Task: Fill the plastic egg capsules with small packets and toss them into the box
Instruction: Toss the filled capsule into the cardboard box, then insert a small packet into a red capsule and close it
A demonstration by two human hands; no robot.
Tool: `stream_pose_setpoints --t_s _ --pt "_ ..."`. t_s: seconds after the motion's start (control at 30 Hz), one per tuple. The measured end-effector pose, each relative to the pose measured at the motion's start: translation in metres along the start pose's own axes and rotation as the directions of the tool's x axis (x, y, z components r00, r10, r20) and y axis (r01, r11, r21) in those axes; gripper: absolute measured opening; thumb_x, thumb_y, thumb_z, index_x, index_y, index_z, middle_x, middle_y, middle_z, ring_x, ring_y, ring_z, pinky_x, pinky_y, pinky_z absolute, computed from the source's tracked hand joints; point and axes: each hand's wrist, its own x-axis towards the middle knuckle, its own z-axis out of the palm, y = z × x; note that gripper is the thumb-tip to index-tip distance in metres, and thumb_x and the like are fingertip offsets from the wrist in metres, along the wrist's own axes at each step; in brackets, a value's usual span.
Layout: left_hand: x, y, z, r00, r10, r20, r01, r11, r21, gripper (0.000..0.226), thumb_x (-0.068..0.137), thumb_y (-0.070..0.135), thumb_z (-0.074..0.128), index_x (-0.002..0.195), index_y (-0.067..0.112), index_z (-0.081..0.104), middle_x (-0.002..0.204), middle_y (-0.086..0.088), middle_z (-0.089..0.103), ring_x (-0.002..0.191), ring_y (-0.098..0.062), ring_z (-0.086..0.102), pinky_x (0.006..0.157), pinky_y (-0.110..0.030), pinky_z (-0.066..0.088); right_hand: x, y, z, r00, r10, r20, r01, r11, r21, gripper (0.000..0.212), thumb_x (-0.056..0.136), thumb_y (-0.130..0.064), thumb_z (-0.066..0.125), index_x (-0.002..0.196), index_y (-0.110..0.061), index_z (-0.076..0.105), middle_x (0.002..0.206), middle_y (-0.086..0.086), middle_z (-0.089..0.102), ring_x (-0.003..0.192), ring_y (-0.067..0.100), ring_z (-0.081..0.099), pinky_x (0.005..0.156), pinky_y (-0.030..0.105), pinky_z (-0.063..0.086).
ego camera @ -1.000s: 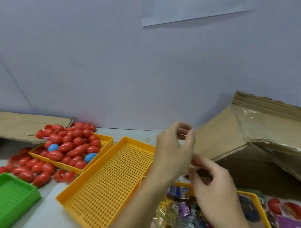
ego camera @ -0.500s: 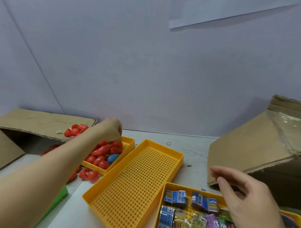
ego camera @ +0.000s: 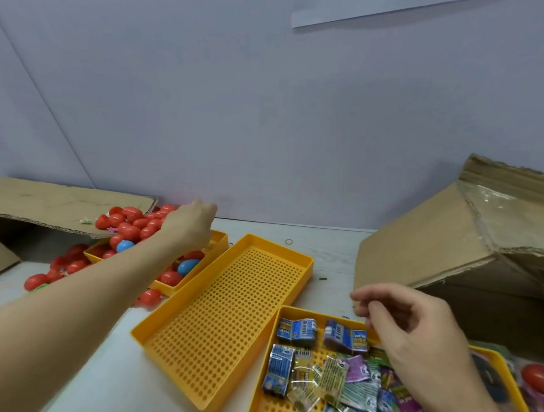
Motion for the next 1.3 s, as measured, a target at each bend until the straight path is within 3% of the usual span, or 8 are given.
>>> stream_pose_setpoints --t_s 0.13,0.27,0.43,0.53,0.67,0.87,0.97,1.3 --pt "-0.017 0.03 -0.036 0.982 -0.002 -0.191 -0.022 0.992 -0.126 0.021 0.1 0.011 0.043 0.118 0.008 0.052 0.115 -0.016 0.05 0.089 -0.037 0.058 0.073 -0.046 0.053 -0.004 -0.012 -0.006 0.969 0.014 0.248 0.011 0.995 -0.099 0.039 0.091 -0.009 0.062 0.079 -0.043 0.075 0.077 -0.012 0.073 0.074 0.003 0.067 0.064 0.015 0.052" --pt "-0.047 0.085 -0.082 0.96 -0.076 -0.269 -0.096 0.813 -0.574 0.022 0.094 0.012 0.052 0.113 0.007 0.062 0.11 -0.016 0.055 0.1 -0.035 0.056 0.088 -0.039 0.048 -0.006 -0.018 -0.004 0.879 0.121 0.461 0.021 0.956 -0.291 0.027 0.087 -0.022 0.066 0.08 -0.047 0.075 0.083 -0.018 0.072 0.08 0.0 0.066 0.072 0.018 0.056" --pt "-0.102 0.153 -0.103 0.976 -0.208 -0.064 -0.054 0.05 -0.997 0.015 0.085 0.016 0.067 0.095 0.025 0.062 0.091 0.005 0.065 0.075 -0.009 0.063 0.052 -0.015 0.047 -0.007 -0.023 -0.003 0.832 0.234 0.503 -0.031 0.925 -0.379 0.02 0.067 -0.051 0.083 0.082 -0.054 0.071 0.088 -0.016 0.066 0.084 -0.005 0.061 0.07 0.016 0.053" --pt "-0.124 0.173 -0.086 0.981 -0.15 0.124 0.046 -0.441 -0.896 0.022 0.078 0.014 0.078 0.094 0.02 0.063 0.099 -0.01 0.071 0.09 -0.022 0.072 0.075 -0.025 0.059 -0.009 -0.028 -0.003 0.811 0.26 0.525 -0.048 0.922 -0.384 0.033 0.054 -0.049 0.092 0.081 -0.049 0.073 0.086 -0.033 0.062 0.082 -0.017 0.056 0.062 0.006 0.047" --pt "-0.133 0.174 -0.065 0.962 -0.096 0.254 0.089 -0.772 -0.629 0.011 0.094 0.005 0.062 0.104 0.002 0.061 0.106 -0.021 0.066 0.09 -0.03 0.075 0.077 -0.03 0.061 -0.009 -0.025 -0.002 0.842 0.224 0.49 -0.006 0.913 -0.408 0.024 0.063 -0.047 0.088 0.081 -0.048 0.072 0.085 -0.024 0.063 0.084 -0.018 0.055 0.062 0.005 0.046" --pt "-0.127 0.167 -0.058 0.949 -0.035 0.315 0.139 -0.846 -0.514 0.026 0.102 0.015 0.049 0.11 -0.005 0.063 0.089 -0.016 0.071 0.073 -0.022 0.073 0.059 -0.024 0.057 -0.005 -0.025 -0.001 0.828 0.176 0.533 0.066 0.913 -0.403 0.019 0.07 -0.047 0.083 0.081 -0.053 0.07 0.088 -0.05 0.05 0.088 -0.024 0.048 0.063 0.001 0.043" --pt "-0.127 0.172 -0.055 0.949 -0.018 0.314 0.146 -0.859 -0.49 0.026 0.101 0.017 0.051 0.109 -0.004 0.063 0.087 -0.016 0.072 0.071 -0.021 0.071 0.058 -0.023 0.057 -0.004 -0.023 0.0 0.821 0.201 0.535 0.067 0.896 -0.438 0.022 0.069 -0.045 0.084 0.087 -0.049 0.073 0.089 -0.03 0.062 0.089 -0.016 0.056 0.065 -0.001 0.042" --pt "-0.135 0.177 -0.047 0.969 0.052 0.243 0.172 -0.845 -0.506 0.019 0.098 0.011 0.053 0.107 -0.003 0.063 0.092 -0.019 0.073 0.082 -0.027 0.074 0.068 -0.025 0.06 -0.004 -0.013 0.002 0.851 0.115 0.512 0.105 0.919 -0.381 0.005 0.074 -0.044 0.071 0.073 -0.049 0.072 0.078 -0.026 0.067 0.079 -0.005 0.063 0.066 0.01 0.046"
